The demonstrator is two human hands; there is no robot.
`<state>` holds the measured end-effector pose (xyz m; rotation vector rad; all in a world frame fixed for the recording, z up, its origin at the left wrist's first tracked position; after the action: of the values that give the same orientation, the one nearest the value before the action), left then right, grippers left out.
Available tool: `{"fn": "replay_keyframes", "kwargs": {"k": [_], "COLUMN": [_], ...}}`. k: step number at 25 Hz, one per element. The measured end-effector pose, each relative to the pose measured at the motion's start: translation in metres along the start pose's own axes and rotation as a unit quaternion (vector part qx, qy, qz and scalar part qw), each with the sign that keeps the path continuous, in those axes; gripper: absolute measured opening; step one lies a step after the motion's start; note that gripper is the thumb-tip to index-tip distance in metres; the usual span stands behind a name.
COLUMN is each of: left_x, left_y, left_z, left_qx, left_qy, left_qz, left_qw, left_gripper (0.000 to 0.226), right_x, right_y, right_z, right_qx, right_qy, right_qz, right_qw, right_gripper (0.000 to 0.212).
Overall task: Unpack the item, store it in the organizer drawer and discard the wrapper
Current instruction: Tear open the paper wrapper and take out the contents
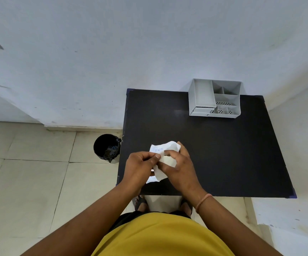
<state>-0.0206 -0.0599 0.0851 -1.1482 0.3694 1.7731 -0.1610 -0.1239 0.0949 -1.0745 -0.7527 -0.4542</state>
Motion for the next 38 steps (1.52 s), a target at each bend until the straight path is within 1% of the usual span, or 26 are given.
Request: {"fn": "replay_keyframes", "kwargs": {"k": [2,3,5,8,10,12,14,15,16,17,19,20,21,22,25,27,30,32,35,38], "left_x": [-0.003,-0.003,-0.002,-0.002,-0.003,-0.007,-0.014,-0.018,-0.021,-0.025,-0.036,-0.039,-0.043,-0.046,-0.055,-0.061,-0.065,-0.069,-0.074,-0.076], "left_y": [-0.002,-0.003,-0.003,-0.001,0.001,0.003,0.006,0.008,0.01,0.012,0.015,0.017,0.018,0.019,0.022,0.023,0.022,0.019,0.017,0.018], "left_z": [0.001,0.001,0.002,0.003,0.003,0.004,0.006,0.008,0.011,0.013,0.015,0.015,0.014,0.012,0.006,0.005,0.006,0.011,0.018,0.02], "left_qx": [0.002,0.002,0.006,0.031,0.048,0.081,0.124,0.129,0.11,0.068,-0.018,-0.037,-0.044,-0.04,-0.01,0.009,0.03,0.03,0.006,-0.004], "left_qy": [-0.001,0.001,0.005,0.014,0.021,0.041,0.095,0.136,0.182,0.229,0.33,0.372,0.402,0.418,0.425,0.406,0.369,0.387,0.41,0.403], "left_qz": [0.008,0.005,-0.005,-0.023,-0.046,-0.055,-0.073,-0.108,-0.153,-0.19,-0.214,-0.222,-0.24,-0.263,-0.331,-0.348,-0.342,-0.311,-0.251,-0.225], "left_qw": [1.0,1.0,1.0,0.999,0.998,0.994,0.985,0.976,0.965,0.952,0.919,0.9,0.883,0.868,0.843,0.845,0.864,0.868,0.877,0.887], "left_gripper": [0.011,0.011,0.012,0.009,0.015,0.019,0.021,0.025,0.03,0.031,0.019,0.011,0.006,0.007,0.017,0.021,0.023,0.021,0.013,0.011], "right_x": [0.0,0.001,0.005,0.014,0.019,0.022,0.025,0.027,0.029,0.032,0.04,0.044,0.049,0.053,0.058,0.057,0.056,0.058,0.061,0.059], "right_y": [-0.007,-0.011,-0.018,-0.027,-0.032,-0.039,-0.044,-0.046,-0.048,-0.051,-0.057,-0.061,-0.066,-0.071,-0.084,-0.088,-0.092,-0.095,-0.099,-0.104], "right_z": [0.002,0.003,0.003,-0.001,-0.003,-0.004,-0.005,-0.005,-0.006,-0.006,-0.006,-0.006,-0.007,-0.007,-0.009,-0.01,-0.011,-0.014,-0.013,-0.011], "right_qx": [-0.021,-0.035,-0.068,-0.095,-0.091,-0.084,-0.066,-0.059,-0.052,-0.046,-0.035,-0.032,-0.031,-0.032,-0.026,-0.008,0.009,0.016,0.039,0.042], "right_qy": [-0.002,-0.017,-0.074,-0.16,-0.185,-0.193,-0.195,-0.2,-0.208,-0.219,-0.246,-0.259,-0.269,-0.274,-0.265,-0.26,-0.249,-0.238,-0.23,-0.218], "right_qz": [0.001,0.009,0.055,0.148,0.15,0.118,0.104,0.112,0.128,0.146,0.194,0.219,0.242,0.26,0.282,0.284,0.262,0.242,0.199,0.171], "right_qw": [1.0,0.999,0.993,0.971,0.967,0.97,0.973,0.972,0.968,0.964,0.949,0.94,0.932,0.925,0.922,0.923,0.932,0.941,0.952,0.96], "right_gripper": [0.037,0.032,0.022,0.01,0.007,0.005,0.004,0.005,0.005,0.004,0.003,0.003,0.004,0.003,0.008,0.007,0.008,0.01,0.008,0.005]}}
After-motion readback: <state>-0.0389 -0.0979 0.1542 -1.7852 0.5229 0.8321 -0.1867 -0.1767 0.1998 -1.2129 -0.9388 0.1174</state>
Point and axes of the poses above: each hand's wrist, its own z-axis away from the middle knuckle, its own y-axis out of the palm, x = y × z, the point moved 3 cm from there along -z, towards the middle knuckle, and after that the axes turned 6 degrees about -x, right-handed, at the moved point
